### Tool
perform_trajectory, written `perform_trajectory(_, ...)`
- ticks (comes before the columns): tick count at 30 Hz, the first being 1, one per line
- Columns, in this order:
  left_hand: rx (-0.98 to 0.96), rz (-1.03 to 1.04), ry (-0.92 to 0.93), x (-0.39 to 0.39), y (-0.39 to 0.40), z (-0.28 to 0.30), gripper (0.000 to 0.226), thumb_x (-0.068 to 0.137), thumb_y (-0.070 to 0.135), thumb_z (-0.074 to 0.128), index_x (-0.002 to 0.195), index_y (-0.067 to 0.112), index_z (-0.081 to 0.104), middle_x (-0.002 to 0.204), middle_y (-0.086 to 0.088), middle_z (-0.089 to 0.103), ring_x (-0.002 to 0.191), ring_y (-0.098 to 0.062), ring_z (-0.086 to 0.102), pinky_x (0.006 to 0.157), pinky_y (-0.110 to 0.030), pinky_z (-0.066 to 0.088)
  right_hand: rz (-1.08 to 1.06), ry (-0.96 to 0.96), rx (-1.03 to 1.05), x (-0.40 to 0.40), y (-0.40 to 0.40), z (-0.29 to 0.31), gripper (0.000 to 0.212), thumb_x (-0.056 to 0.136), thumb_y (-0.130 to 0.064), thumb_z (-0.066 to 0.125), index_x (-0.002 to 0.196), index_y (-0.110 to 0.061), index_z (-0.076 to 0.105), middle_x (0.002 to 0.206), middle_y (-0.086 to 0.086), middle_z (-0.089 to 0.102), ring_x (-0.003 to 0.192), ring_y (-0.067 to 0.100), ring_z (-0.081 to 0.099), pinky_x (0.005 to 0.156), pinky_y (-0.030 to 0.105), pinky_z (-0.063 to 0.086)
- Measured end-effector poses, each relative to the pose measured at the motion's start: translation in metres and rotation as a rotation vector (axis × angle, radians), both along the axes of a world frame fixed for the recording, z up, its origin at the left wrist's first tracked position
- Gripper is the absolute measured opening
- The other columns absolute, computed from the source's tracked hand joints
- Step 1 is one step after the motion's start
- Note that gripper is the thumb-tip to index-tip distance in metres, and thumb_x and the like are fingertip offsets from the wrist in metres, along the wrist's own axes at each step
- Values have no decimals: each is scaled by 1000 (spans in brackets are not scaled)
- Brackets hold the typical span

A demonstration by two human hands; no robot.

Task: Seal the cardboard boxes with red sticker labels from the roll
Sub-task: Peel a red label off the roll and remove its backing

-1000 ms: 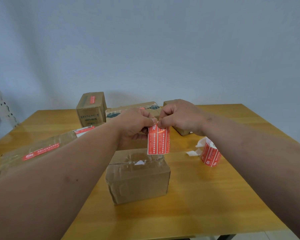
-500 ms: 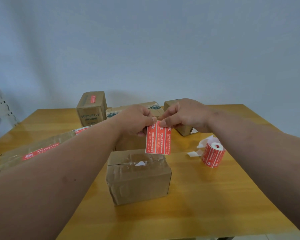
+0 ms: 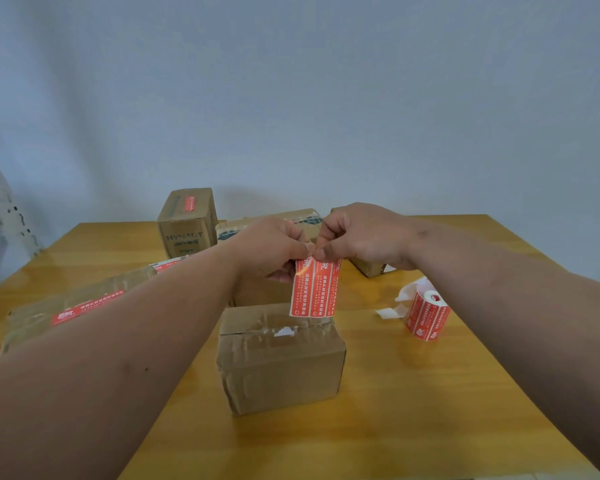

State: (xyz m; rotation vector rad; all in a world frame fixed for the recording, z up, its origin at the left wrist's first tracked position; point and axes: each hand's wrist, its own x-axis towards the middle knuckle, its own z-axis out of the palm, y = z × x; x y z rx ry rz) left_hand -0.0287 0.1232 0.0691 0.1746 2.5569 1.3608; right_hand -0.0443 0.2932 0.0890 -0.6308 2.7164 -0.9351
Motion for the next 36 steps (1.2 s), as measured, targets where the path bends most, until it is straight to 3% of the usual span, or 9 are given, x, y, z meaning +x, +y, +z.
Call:
perform_trajectory(7, 177, 47, -51, 1, -3, -3, 18, 98, 21, 55, 91, 4, 55, 86, -11, 67, 72, -14, 61, 72, -28, 52, -23, 65, -22, 6, -3, 2, 12, 85, -26, 72, 76, -21, 67, 73, -14, 66, 66, 0, 54, 58, 16, 35)
perform_trajectory(13, 170, 39, -54, 8, -8, 4, 23, 98, 27, 57, 100, 5, 59, 97, -14, 74, 89, -20, 71, 80, -30, 58, -49, -13, -121, 6, 4, 3, 22, 79, -34, 77, 97, -23, 71, 88, -8, 75, 93, 9, 68, 82, 21, 48)
perform_trajectory(15, 189, 49, -38, 10, -8, 5, 22, 96, 28, 59, 98, 6, 61, 94, -11, 75, 90, -20, 72, 76, -29, 59, -41, -86, -162, 7, 5, 2, 25, 80, -28, 78, 102, -20, 68, 89, -5, 74, 90, 10, 69, 72, 14, 49)
perform_trajectory(18, 267, 61, -42, 13, -6, 5, 21, 95, 25, 60, 93, 4, 63, 86, -10, 75, 80, -17, 71, 61, -24, 57, -51, -94, -161, 9, 4, 0, 13, 82, -22, 76, 83, -16, 64, 79, -6, 72, 76, 4, 67, 56, 7, 45)
perform_trajectory(22, 386, 79, -113, 15, -7, 6, 30, 99, 27, 54, 100, 0, 67, 90, -17, 74, 80, -22, 71, 63, -30, 59, -67, -49, -103, 9, 6, 2, 22, 83, -24, 76, 72, -17, 59, 84, -2, 73, 82, 10, 65, 64, 18, 44)
perform_trajectory(25, 315, 57, -123, 17, -8, 6, 22, 94, 19, 62, 103, 0, 65, 88, -13, 75, 77, -18, 71, 61, -27, 59, -45, -36, -62, 11, 8, 2, 19, 84, -26, 75, 74, -18, 60, 85, -3, 72, 85, 11, 66, 66, 20, 42)
perform_trajectory(29, 266, 45, -88, 17, -5, 5, 14, 93, 17, 63, 99, 4, 60, 88, -12, 75, 82, -18, 71, 69, -29, 60, -42, -67, -98, 13, 8, 0, 16, 85, -23, 74, 79, -15, 61, 84, -3, 71, 79, 8, 65, 56, 13, 42)
perform_trajectory(33, 240, 25, -91, 19, -1, 6, 17, 93, 23, 63, 96, 8, 58, 85, -9, 74, 78, -16, 71, 61, -24, 58, -49, -99, -111, 15, 9, -1, 21, 86, -21, 73, 70, -18, 59, 72, -6, 68, 52, -2, 56, 40, 6, 34)
perform_trajectory(36, 219, 30, -80, 19, 0, 6, 21, 94, 24, 63, 103, 5, 60, 85, -9, 74, 76, -15, 72, 61, -22, 58, -47, -82, -100, 15, 8, -1, 22, 86, -23, 73, 70, -18, 59, 72, -8, 67, 55, 0, 53, 40, 6, 34)
